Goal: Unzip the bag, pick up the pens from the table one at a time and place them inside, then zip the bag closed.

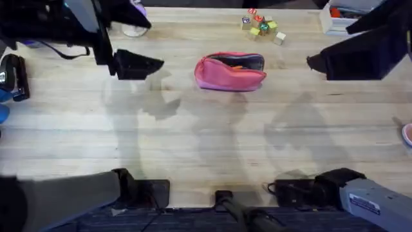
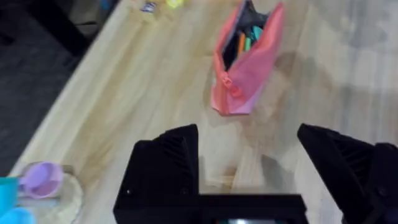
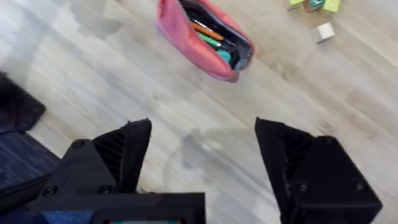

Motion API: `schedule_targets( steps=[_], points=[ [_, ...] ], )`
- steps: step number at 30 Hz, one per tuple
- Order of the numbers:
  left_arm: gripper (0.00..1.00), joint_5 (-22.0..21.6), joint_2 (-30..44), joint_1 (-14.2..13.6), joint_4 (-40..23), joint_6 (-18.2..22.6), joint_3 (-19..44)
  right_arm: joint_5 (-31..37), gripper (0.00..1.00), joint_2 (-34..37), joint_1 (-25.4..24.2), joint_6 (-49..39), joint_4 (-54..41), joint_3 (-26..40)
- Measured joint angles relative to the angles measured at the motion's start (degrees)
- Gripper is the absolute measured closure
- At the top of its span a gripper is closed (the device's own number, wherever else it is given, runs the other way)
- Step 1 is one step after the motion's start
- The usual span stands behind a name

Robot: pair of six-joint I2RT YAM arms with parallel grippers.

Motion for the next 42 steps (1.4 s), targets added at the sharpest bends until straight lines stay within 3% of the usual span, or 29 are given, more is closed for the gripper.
schedule_targets(
  steps=[7, 13, 25, 32, 42],
  points=[
    [0.006, 3.59, 9.19, 0.00, -2.58, 10.11, -1.87, -2.24, 0.004, -0.02, 0.00, 0.22, -1.24, 0.00],
    [0.006, 7.96, 15.90, 0.00, -2.55, 14.78, -2.05, -2.63, 0.004, 0.00, 0.00, 0.22, -1.24, 0.00],
    [0.006, 9.72, 23.04, -2.07, -1.82, 16.31, -2.10, -12.09, 0.004, 0.87, 0.04, 1.64, -1.08, 0.04],
    [0.006, 9.81, 23.06, -2.69, -1.42, 16.45, -2.10, -14.63, 0.004, 6.67, 0.40, 14.82, -1.24, 0.07],
    [0.006, 8.70, 23.04, -2.69, -1.42, 16.34, -2.10, -15.24, 0.004, 14.15, 9.74, 22.00, -0.48, 0.07]
  ],
)
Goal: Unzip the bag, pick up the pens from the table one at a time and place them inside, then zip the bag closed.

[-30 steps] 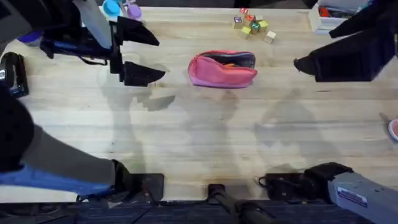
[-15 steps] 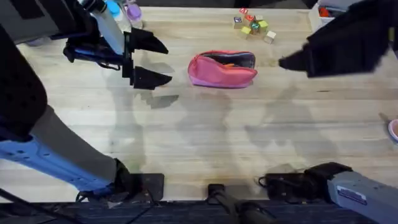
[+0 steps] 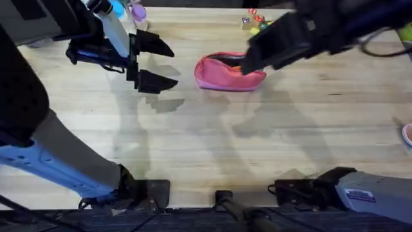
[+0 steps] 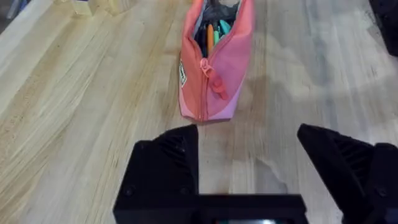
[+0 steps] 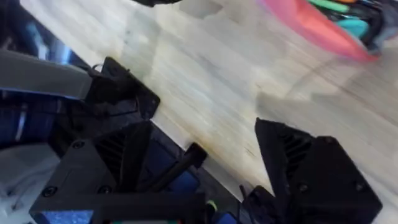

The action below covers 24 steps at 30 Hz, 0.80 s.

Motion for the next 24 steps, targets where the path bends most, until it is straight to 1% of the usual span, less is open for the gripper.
schedule_targets(
  steps=[8, 12, 15, 19, 24],
  points=[
    [0.006, -0.60, 0.00, 0.00, 0.42, -0.06, -0.01, 0.83, 0.004, 7.78, 9.17, 0.87, 7.56, 0.00],
    [0.006, -0.63, 0.00, 0.00, 0.42, -0.15, 0.00, 1.39, 0.004, 10.88, 12.47, 1.10, 14.06, 0.00],
    [0.006, -0.63, 0.00, 0.00, 0.42, -0.15, 0.00, 3.51, 0.004, 12.15, 15.04, 1.80, 19.13, 0.00],
    [0.006, -0.63, 0.00, 0.00, 0.42, -0.15, -0.02, 11.43, 0.004, 12.98, 18.91, 5.85, 23.05, 0.00],
    [0.007, -0.66, 0.00, 0.00, 0.42, -0.16, -0.02, 22.48, 0.004, 13.79, 22.92, 14.67, 24.38, 0.00]
  ],
)
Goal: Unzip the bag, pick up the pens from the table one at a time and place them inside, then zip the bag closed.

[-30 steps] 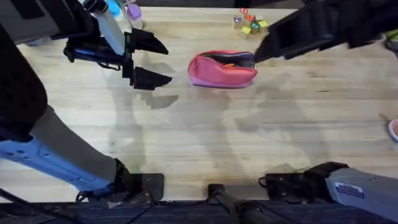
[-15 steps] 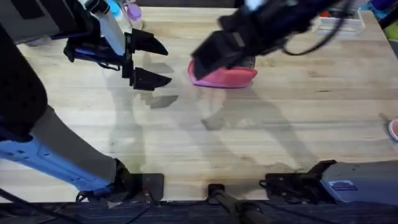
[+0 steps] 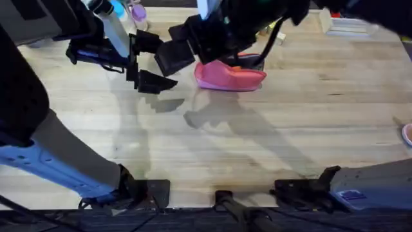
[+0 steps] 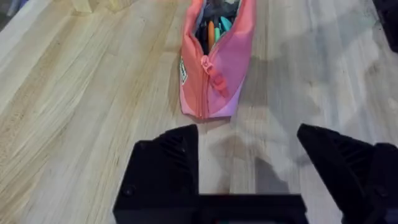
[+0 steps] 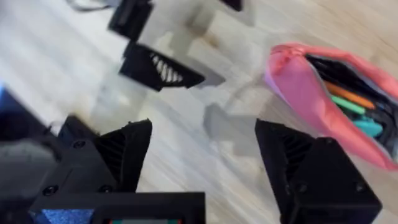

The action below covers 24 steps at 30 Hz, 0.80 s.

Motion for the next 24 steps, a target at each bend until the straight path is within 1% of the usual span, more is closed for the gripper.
schedule_targets(
  steps=[6, 12, 17, 24],
  points=[
    [0.006, 0.01, 0.00, 0.00, 0.00, 0.00, 0.00, 8.70, 0.005, 0.25, 3.18, 14.24, 0.20, 0.00],
    [0.006, 0.00, 0.00, 0.00, 0.00, 0.00, 0.00, 13.43, 0.003, 0.25, 4.47, 24.75, 0.24, 0.00],
    [0.007, 0.00, 0.00, 0.00, 0.00, 0.01, 0.00, 14.84, 0.003, 0.27, 4.50, 28.64, 0.24, 0.00],
    [0.006, 0.00, 0.00, 0.00, 0.00, -0.01, 0.00, 15.14, 0.004, 0.29, 4.50, 30.12, 0.26, 0.00]
  ],
)
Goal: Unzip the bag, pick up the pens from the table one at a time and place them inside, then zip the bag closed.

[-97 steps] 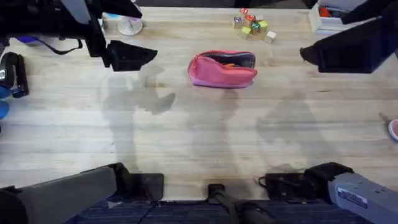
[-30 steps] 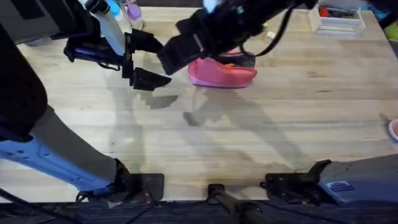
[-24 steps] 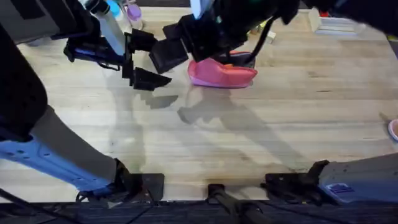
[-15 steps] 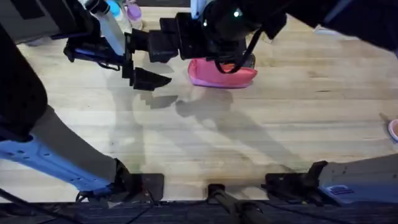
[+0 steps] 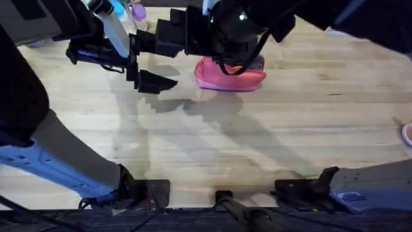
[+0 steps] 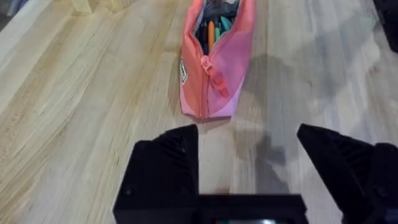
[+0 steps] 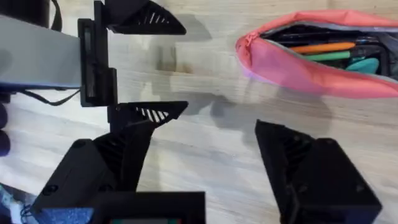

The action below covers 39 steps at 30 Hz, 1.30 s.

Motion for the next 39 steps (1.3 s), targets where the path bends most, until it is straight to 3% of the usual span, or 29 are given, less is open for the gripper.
schedule_targets(
  steps=[26, 39],
  points=[
    [0.007, 0.00, 0.00, 0.00, 0.00, -0.01, 0.00, 0.00, 0.003, 7.18, -0.07, 0.27, 2.75, 0.00],
    [0.008, 0.00, 0.00, 0.00, 0.00, 0.00, 0.00, 0.03, 0.004, 10.49, -3.73, 0.57, 5.91, 0.00]
  ],
)
